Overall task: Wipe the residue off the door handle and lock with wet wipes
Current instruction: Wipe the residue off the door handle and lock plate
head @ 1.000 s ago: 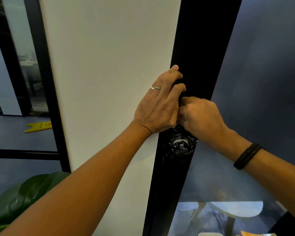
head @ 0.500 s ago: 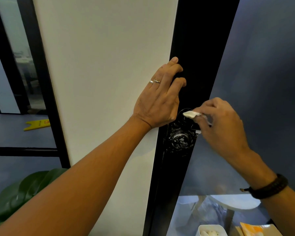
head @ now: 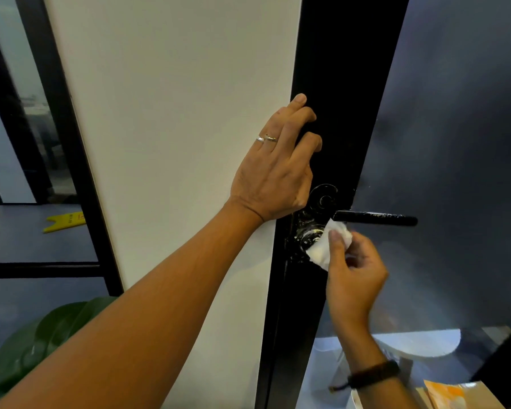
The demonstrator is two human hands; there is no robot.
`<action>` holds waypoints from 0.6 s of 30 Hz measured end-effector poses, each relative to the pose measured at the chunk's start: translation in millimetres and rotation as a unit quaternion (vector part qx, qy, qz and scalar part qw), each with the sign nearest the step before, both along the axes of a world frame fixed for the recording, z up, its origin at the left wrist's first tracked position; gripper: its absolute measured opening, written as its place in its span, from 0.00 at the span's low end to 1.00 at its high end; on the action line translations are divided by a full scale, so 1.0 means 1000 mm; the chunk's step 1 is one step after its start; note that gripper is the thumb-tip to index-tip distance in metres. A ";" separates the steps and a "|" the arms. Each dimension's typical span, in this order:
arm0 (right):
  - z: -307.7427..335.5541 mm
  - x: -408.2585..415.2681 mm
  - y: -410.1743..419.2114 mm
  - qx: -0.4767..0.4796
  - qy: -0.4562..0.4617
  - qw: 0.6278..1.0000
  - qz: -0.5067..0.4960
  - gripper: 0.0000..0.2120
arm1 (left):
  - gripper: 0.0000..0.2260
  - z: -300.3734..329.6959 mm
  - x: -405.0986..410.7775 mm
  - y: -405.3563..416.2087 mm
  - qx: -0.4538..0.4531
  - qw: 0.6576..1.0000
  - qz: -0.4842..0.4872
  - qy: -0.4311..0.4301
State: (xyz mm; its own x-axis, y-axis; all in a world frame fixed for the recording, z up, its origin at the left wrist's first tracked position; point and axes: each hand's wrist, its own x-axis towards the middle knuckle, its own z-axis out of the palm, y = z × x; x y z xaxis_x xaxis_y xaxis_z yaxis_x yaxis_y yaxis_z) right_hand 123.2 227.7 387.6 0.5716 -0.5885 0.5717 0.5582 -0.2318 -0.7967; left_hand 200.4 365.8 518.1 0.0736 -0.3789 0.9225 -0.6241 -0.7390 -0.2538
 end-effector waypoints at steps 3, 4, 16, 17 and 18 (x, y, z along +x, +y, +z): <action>0.020 0.034 0.003 0.097 0.000 0.995 -0.030 0.04 | 0.12 0.000 0.000 0.000 0.000 1.000 0.001 -0.003; 0.026 0.042 0.004 0.115 -0.010 0.993 -0.027 0.01 | 0.11 0.000 0.000 0.000 -0.001 1.000 -0.001 -0.005; 0.005 0.060 0.038 0.050 0.039 0.993 -0.095 0.09 | 0.11 -0.001 0.004 -0.002 -0.007 1.000 -0.003 -0.012; 0.007 0.061 0.040 0.052 0.045 0.993 -0.097 0.09 | 0.11 0.000 0.005 -0.002 -0.008 1.000 -0.002 -0.012; 0.007 0.062 0.041 0.055 0.047 0.992 -0.104 0.09 | 0.11 -0.001 0.005 -0.002 -0.008 1.000 -0.002 -0.011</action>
State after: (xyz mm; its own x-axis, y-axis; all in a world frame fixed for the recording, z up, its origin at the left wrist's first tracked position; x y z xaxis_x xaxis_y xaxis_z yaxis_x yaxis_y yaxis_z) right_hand 184.8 268.5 395.0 0.4781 -0.7556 0.4478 0.4295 -0.2436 -0.8696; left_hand 205.7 364.1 517.3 0.0514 -0.3650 0.9296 -0.6216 -0.7402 -0.2563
